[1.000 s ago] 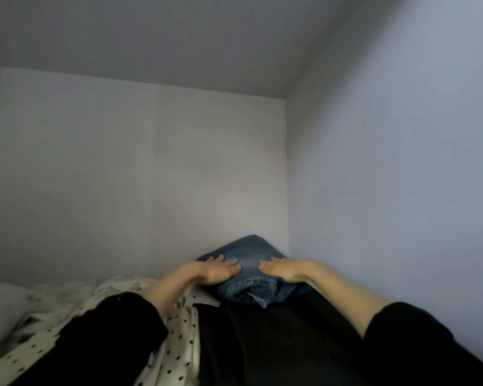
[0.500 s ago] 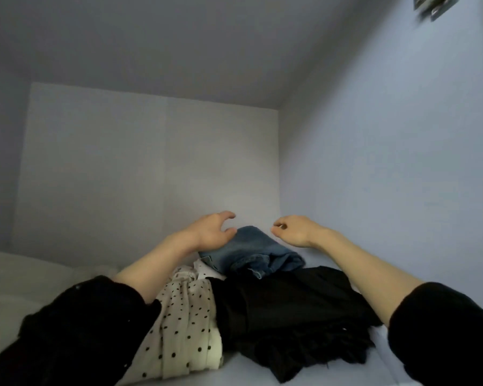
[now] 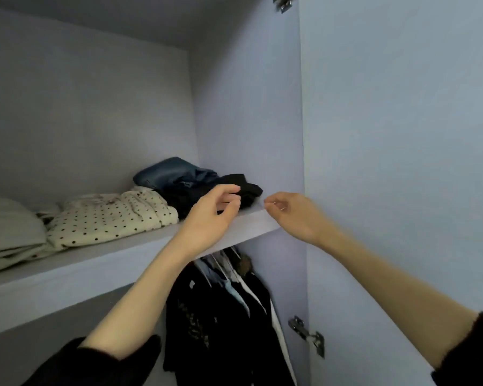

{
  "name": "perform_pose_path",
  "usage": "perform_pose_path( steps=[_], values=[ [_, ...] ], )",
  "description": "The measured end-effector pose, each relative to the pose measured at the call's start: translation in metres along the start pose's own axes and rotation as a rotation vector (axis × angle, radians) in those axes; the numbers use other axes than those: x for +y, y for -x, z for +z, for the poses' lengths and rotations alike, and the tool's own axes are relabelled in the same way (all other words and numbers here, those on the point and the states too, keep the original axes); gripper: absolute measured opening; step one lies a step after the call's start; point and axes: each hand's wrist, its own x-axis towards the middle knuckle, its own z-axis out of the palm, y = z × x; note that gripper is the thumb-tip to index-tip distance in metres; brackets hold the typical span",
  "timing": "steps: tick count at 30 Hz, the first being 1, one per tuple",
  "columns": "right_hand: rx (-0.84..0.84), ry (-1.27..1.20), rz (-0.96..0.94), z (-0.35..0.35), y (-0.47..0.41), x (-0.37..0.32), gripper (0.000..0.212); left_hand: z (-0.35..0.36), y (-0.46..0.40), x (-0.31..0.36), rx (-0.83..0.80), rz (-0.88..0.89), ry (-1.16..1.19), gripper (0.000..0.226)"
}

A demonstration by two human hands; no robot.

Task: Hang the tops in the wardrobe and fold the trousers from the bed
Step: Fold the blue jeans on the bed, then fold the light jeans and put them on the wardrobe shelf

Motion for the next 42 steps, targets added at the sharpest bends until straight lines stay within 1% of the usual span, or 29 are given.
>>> perform_pose_path(
  steps=[4, 7, 9, 12, 14, 15, 18, 20, 22, 26, 29, 33, 36, 39, 40, 42],
  values=[
    [-0.011, -0.098, 0.174, -0.031, 0.099, 0.026, 0.030, 0.055, 0.058, 0.030, -0.120, -0.044, 0.103, 0.025],
    [-0.021, -0.168, 0.325, -0.058, 0.190, 0.058, 0.029, 0.111, 0.110, 0.056, -0.215, -0.094, 0.142, 0.027],
    [-0.025, -0.202, 0.393, -0.074, 0.249, 0.077, 0.027, 0.148, 0.143, 0.075, -0.286, -0.116, 0.183, 0.028],
    [0.002, -0.248, 0.507, -0.110, 0.341, 0.103, 0.025, 0.204, 0.193, 0.110, -0.430, -0.153, 0.294, 0.027],
    [0.030, -0.260, 0.601, -0.146, 0.406, 0.122, 0.026, 0.248, 0.225, 0.141, -0.551, -0.163, 0.377, 0.025],
    [0.041, -0.270, 0.633, -0.159, 0.426, 0.128, 0.027, 0.261, 0.234, 0.150, -0.584, -0.156, 0.400, 0.024],
    [0.159, -0.237, 0.758, -0.223, 0.510, 0.152, 0.029, 0.331, 0.270, 0.205, -0.750, -0.104, 0.489, 0.020],
    [0.227, -0.201, 0.832, -0.255, 0.547, 0.161, 0.029, 0.366, 0.284, 0.232, -0.826, -0.055, 0.508, 0.020],
    [0.344, -0.218, 0.925, -0.288, 0.594, 0.170, 0.029, 0.413, 0.303, 0.267, -0.923, -0.010, 0.532, 0.021],
    [0.515, -0.169, 1.074, -0.342, 0.679, 0.185, 0.025, 0.502, 0.340, 0.327, -1.126, 0.065, 0.581, 0.021],
    [0.632, -0.160, 1.191, -0.379, 0.736, 0.200, 0.023, 0.572, 0.372, 0.366, -1.315, 0.097, 0.580, 0.018],
    [0.721, -0.066, 1.352, -0.415, 0.796, 0.233, 0.024, 0.660, 0.412, 0.399, -1.517, 0.063, 0.563, 0.019],
    [0.764, -0.028, 1.473, -0.435, 0.837, 0.266, 0.027, 0.724, 0.440, 0.417, -1.620, 0.074, 0.535, 0.018],
    [0.862, -0.008, 1.623, -0.458, 0.879, 0.308, 0.027, 0.796, 0.464, 0.437, -1.723, 0.141, 0.471, 0.018],
    [0.891, -0.003, 1.689, -0.470, 0.898, 0.330, 0.028, 0.831, 0.473, 0.449, -1.765, 0.180, 0.434, 0.021],
    [0.871, 0.034, 1.788, -0.482, 0.923, 0.354, 0.031, 0.872, 0.485, 0.464, -1.799, 0.249, 0.373, 0.026]
  ],
)
